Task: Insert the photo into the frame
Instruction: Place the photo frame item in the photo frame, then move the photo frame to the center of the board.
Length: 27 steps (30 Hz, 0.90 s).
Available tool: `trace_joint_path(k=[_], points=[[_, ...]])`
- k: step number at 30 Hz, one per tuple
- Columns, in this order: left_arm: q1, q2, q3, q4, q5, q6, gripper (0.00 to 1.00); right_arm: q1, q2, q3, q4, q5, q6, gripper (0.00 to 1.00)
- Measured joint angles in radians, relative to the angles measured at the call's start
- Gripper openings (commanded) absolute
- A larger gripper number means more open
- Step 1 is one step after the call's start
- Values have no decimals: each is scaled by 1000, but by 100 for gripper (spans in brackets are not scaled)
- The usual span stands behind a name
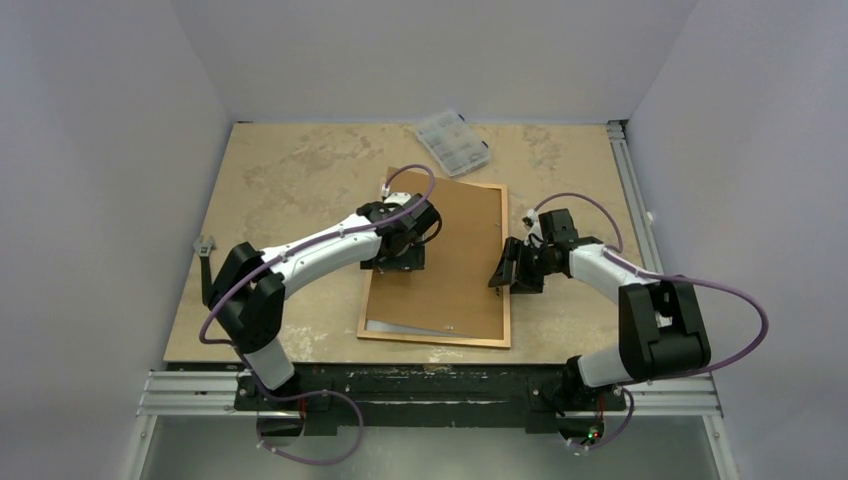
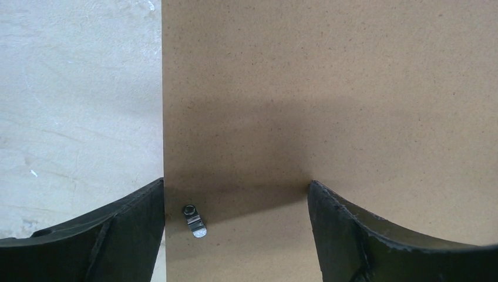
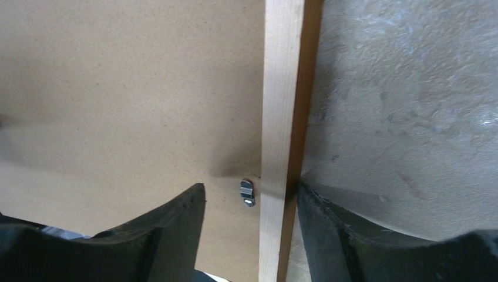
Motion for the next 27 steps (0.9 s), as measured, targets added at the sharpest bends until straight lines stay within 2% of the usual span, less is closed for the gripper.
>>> trace_joint_path(k=[4,11,17,22,27], points=[[-9,18,29,-38,-30,-14,82,6,-11,0,0,1,-3,65],[-14,38,32,-136,-109,-14,82,6,-16,0,-3,6,-6,66],[-14,40,31,-155,-128,-13,84,6,-16,0,-3,6,-6,66],[-6,43,4,-120,-112,-11,84,6,-16,1,-4,6,-7,67],[63,26,-142,23,-5,5,82,6,-16,3,-8,9,-12,67]])
